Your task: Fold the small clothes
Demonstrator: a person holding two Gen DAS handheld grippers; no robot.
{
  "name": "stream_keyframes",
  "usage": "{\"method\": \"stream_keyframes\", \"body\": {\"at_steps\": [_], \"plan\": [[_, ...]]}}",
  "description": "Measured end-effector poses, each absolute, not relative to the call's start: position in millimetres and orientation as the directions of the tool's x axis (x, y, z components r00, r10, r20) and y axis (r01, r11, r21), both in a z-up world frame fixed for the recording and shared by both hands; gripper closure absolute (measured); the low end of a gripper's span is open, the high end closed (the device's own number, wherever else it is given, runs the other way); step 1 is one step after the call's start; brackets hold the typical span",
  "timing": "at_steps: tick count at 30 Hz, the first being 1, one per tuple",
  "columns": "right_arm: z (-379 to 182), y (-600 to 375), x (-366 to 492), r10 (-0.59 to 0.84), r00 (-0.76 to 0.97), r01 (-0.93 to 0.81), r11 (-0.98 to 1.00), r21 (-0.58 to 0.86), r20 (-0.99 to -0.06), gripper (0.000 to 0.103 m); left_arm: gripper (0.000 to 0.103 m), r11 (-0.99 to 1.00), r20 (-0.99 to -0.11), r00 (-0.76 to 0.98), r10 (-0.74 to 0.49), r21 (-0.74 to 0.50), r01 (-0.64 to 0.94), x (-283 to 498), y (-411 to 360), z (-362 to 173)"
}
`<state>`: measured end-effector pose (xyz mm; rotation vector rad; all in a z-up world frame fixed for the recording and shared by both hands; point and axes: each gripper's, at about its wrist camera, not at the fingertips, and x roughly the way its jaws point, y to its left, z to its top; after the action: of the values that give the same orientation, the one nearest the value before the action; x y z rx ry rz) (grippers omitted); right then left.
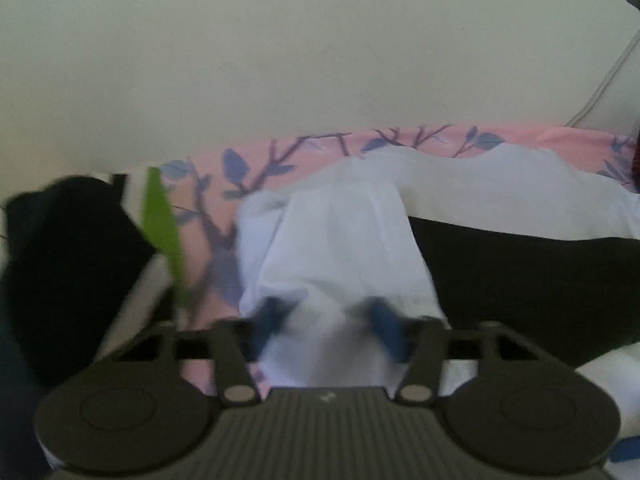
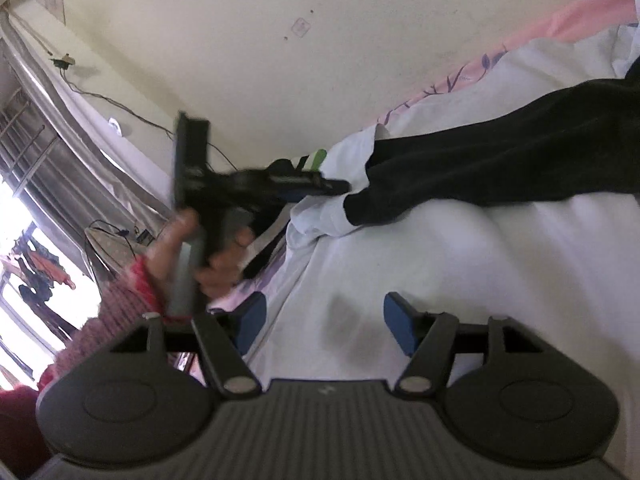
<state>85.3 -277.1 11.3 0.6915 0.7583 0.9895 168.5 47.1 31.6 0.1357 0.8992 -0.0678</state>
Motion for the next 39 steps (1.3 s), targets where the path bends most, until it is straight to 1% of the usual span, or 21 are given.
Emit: {"method": "stream_keyframes", "body": {"at_steps": [1, 2, 3, 5, 7, 10, 14, 15, 16, 17, 19, 21, 24, 26, 28, 30, 31, 33, 36, 38, 39], "plan": [[11.1, -281.5, 85.6, 0.906, 0.353, -0.448, 0.383, 0.808, -0.234, 0.045, 0.086, 0.988, -0.767, 0.641, 0.014, 0.108, 0.107, 166.8, 46.5, 27.2], [11.5, -289.8, 86.9, 0.904, 0.364, -0.415, 0.373, 0.830, -0.224, 0.040, 0.091, 0.987, -0.744, 0.668, 0.021, 0.122, 0.105, 163.9, 47.4, 26.0], [14.4, -302.9, 88.8, 0.901, 0.382, -0.393, 0.360, 0.846, -0.206, 0.041, 0.094, 0.988, -0.734, 0.679, 0.025, 0.120, 0.093, 165.7, 43.5, 30.1], [28.4, -337.2, 87.5, 0.857, 0.481, -0.405, 0.407, 0.819, -0.188, 0.041, 0.095, 0.997, -0.727, 0.686, -0.006, 0.049, 0.060, 167.5, 55.1, 30.8], [46.0, -373.3, 83.7, 0.735, 0.629, -0.383, 0.577, 0.721, -0.254, 0.041, 0.095, 0.999, -0.717, 0.697, -0.006, 0.022, 0.031, 165.8, 70.1, 30.7], [58.6, -398.6, 87.6, 0.515, 0.767, -0.268, 0.799, 0.538, -0.383, 0.041, 0.095, 0.999, -0.707, 0.706, -0.025, 0.000, 0.036, 169.1, 69.9, 25.3], [47.2, -403.5, 115.3, 0.437, 0.759, -0.210, 0.866, 0.455, -0.482, 0.043, 0.095, 1.000, -0.692, 0.722, -0.016, 0.004, 0.026, 173.2, 64.3, 13.3], [43.5, -396.7, 122.4, 0.423, 0.750, -0.204, 0.879, 0.431, -0.509, 0.046, 0.095, 1.000, -0.689, 0.725, -0.015, 0.003, 0.024, 172.2, 63.4, 12.4], [39.5, -390.9, 128.6, 0.429, 0.735, -0.215, 0.882, 0.419, -0.526, 0.065, 0.095, 1.000, -0.687, 0.726, -0.015, 0.003, 0.023, 172.4, 63.8, 11.1], [36.2, -389.2, 133.0, 0.442, 0.720, -0.237, 0.882, 0.408, -0.536, 0.103, 0.095, 1.000, -0.685, 0.728, -0.015, 0.003, 0.023, 164.4, 62.0, 16.6], [41.0, -386.1, 132.5, 0.444, 0.732, -0.264, 0.884, 0.386, -0.517, 0.103, 0.095, 1.000, -0.672, 0.740, -0.020, -0.008, 0.019, 159.1, 63.9, 21.2], [63.1, -386.5, 121.3, 0.403, 0.800, -0.272, 0.904, 0.330, -0.445, 0.103, 0.095, 0.999, -0.635, 0.772, -0.034, -0.031, 0.018, 150.7, 68.0, 30.7], [90.0, -395.9, 118.2, 0.386, 0.862, -0.272, 0.899, 0.342, -0.330, 0.103, 0.095, 0.998, -0.596, 0.802, -0.031, -0.063, -0.008, 146.9, 74.0, 42.2], [89.4, -395.5, 133.6, 0.381, 0.859, -0.250, 0.894, 0.371, -0.341, 0.103, 0.096, 0.998, -0.603, 0.798, 0.003, -0.046, -0.039, 153.8, 73.3, 39.8], [72.3, -386.8, 155.3, 0.377, 0.818, -0.223, 0.904, 0.365, -0.435, 0.101, 0.094, 0.998, -0.645, 0.763, 0.049, 0.004, -0.061, 165.6, 68.6, 26.9], [49.3, -380.7, 168.6, 0.346, 0.757, -0.179, 0.926, 0.332, -0.555, 0.087, 0.089, 0.996, -0.657, 0.749, 0.086, 0.058, -0.064, 168.2, 62.8, 16.6], [44.2, -383.6, 164.7, 0.363, 0.750, -0.178, 0.916, 0.361, -0.552, 0.085, 0.087, 0.994, -0.642, 0.760, 0.100, 0.089, -0.056, 164.0, 59.2, 17.6], [44.7, -403.0, 142.6, 0.406, 0.768, -0.189, 0.882, 0.431, -0.494, 0.081, 0.081, 0.994, -0.632, 0.769, 0.094, 0.097, -0.043, 156.3, 59.0, 22.8], [52.4, -446.4, 101.7, 0.437, 0.805, -0.175, 0.821, 0.544, -0.400, 0.077, 0.079, 0.997, -0.600, 0.796, 0.081, 0.033, -0.076, 135.4, 70.7, 41.7], [52.0, -483.8, 69.7, 0.425, 0.836, -0.126, 0.764, 0.633, -0.347, 0.061, 0.076, 0.994, -0.551, 0.833, 0.059, -0.043, -0.099, 119.1, 76.4, 58.3], [47.8, -504.6, 52.9, 0.413, 0.851, -0.092, 0.726, 0.682, -0.325, 0.055, 0.071, 0.992, -0.528, 0.848, 0.037, -0.086, -0.097, 111.8, 78.9, 66.3]]}}
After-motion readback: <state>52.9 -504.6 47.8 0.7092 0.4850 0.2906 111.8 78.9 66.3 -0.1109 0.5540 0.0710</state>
